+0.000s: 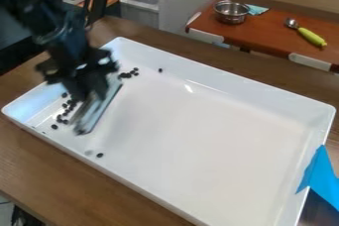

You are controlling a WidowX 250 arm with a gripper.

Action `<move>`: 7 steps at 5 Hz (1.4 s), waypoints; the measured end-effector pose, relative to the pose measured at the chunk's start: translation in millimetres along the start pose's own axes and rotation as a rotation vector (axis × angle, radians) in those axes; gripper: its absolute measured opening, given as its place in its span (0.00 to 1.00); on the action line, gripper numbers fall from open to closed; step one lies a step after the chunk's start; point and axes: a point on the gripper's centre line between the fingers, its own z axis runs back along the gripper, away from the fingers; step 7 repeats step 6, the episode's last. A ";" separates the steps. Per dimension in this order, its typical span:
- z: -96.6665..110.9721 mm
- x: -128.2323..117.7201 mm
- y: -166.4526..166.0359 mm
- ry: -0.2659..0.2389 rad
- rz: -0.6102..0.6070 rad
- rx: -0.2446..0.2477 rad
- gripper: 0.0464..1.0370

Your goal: Sweep into pile

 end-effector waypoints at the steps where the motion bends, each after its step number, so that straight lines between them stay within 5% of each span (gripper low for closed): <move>1: 6.3 -1.2 -52.6 0.023 0.044 -0.066 0.29; 2: -1.3 -4.6 -108.2 0.026 0.020 -0.086 0.29; 4: -52.7 -45.0 -178.6 0.012 -0.112 0.018 0.29; 6: -68.8 -52.0 -180.0 -0.049 -0.258 0.162 0.33; 7: -68.8 -52.0 -180.0 -0.049 -0.258 0.162 0.33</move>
